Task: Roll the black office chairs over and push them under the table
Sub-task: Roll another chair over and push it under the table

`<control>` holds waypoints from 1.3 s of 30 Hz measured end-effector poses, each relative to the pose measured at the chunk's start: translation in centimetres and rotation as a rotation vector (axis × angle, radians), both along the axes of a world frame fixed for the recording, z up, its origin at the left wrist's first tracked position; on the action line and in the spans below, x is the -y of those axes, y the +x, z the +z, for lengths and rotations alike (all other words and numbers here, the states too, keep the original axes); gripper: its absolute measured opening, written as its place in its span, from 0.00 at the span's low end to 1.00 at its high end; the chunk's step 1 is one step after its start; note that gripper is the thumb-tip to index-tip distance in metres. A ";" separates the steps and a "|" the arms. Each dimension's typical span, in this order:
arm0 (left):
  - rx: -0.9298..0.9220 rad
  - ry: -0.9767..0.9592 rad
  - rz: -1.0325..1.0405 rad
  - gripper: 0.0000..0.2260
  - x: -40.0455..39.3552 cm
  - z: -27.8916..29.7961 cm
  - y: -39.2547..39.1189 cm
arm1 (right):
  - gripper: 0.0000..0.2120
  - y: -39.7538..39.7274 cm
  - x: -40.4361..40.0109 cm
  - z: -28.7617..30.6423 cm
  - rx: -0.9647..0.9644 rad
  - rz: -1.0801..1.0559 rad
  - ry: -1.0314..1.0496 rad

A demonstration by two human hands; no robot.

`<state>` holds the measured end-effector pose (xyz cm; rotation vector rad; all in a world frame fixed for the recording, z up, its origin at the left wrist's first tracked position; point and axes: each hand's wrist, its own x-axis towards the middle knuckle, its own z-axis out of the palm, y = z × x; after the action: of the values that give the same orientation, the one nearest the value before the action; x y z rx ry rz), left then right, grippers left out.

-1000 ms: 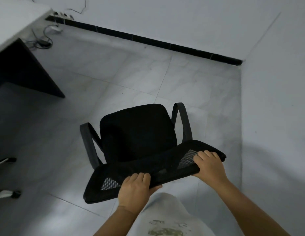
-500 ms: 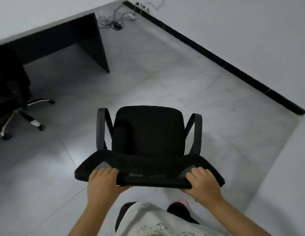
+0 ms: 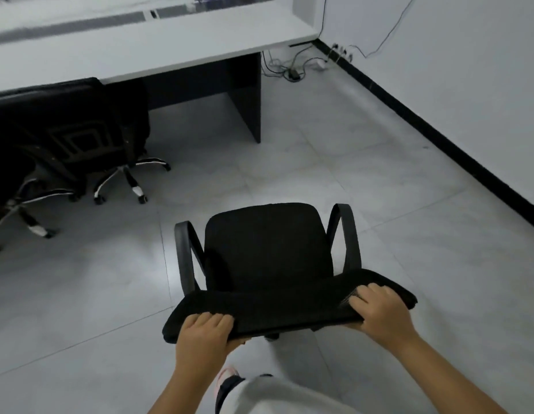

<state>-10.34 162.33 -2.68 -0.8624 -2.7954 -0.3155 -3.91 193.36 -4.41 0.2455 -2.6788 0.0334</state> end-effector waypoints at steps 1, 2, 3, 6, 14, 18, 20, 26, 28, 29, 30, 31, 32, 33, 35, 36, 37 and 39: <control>-0.016 0.000 0.005 0.31 -0.2 -0.1 0.1 | 0.32 -0.7 -0.5 0.1 -0.002 0.020 -0.001; -0.033 0.002 0.011 0.30 -0.4 0.0 0.1 | 0.32 -1.4 -0.8 0.2 -0.004 0.035 -0.003; -0.054 0.007 0.021 0.30 -0.6 -0.1 0.0 | 0.32 -2.2 -1.0 0.3 -0.002 0.043 -0.006; -0.117 0.033 0.051 0.33 -0.8 0.2 -1.0 | 0.33 -4.4 -1.0 0.3 -0.007 0.057 -0.012; -0.183 0.030 0.051 0.30 2.3 -0.5 -9.2 | 0.30 -12.0 1.7 -1.0 -0.030 0.064 -0.022; -0.150 -0.004 0.051 0.23 3.1 -0.3 -14.8 | 0.21 -17.5 2.9 -0.5 0.022 0.039 0.001; -0.149 0.001 0.045 0.18 3.8 -0.5 -17.9 | 0.23 -20.4 3.7 -0.6 0.026 0.022 0.000; -0.174 -0.042 0.022 0.17 5.9 -0.8 -27.9 | 0.32 -29.1 5.7 -0.9 -0.013 0.017 -0.038; -0.185 -0.040 0.032 0.16 6.8 -1.1 -31.4 | 0.29 -32.3 6.6 -0.6 0.010 0.006 -0.005; -0.182 -0.041 0.041 0.17 7.1 -1.3 -33.2 | 0.26 -33.9 7.0 -0.4 0.030 -0.003 0.010; -0.180 -0.048 0.053 0.18 7.2 -1.4 -34.9 | 0.23 -35.5 7.3 -0.3 0.045 -0.010 0.021; -0.180 -0.058 0.066 0.20 7.3 -1.4 -36.6 | 0.21 -37.2 7.4 -0.2 0.055 -0.015 0.034; -0.190 -0.071 0.079 0.21 7.2 -1.3 -38.3 | 0.19 -38.8 7.6 -0.1 0.060 -0.019 0.045; -0.190 -0.083 0.092 0.21 7.2 -1.2 -39.9 | 0.18 -40.4 7.7 0.0 0.062 -0.022 0.051; -0.173 -0.097 0.117 0.19 7.0 -0.7 -42.9 | 0.18 -43.5 7.8 0.0 0.054 -0.016 0.052; -0.168 -0.101 0.129 0.18 6.9 -0.5 -44.5 | 0.19 -45.0 7.9 -0.1 0.042 -0.010 0.055; -0.161 -0.104 0.141 0.18 6.8 -0.4 -45.9 | 0.19 -46.5 7.8 0.0 0.027 -0.001 0.060; -0.156 -0.110 0.162 0.18 6.5 -0.5 -48.6 | 0.20 -49.5 7.6 -0.1 -0.005 0.019 0.061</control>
<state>-58.99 155.80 -3.14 -0.6461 -2.7347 -0.0666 -53.39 185.75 -4.56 0.2902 -2.6755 -0.0430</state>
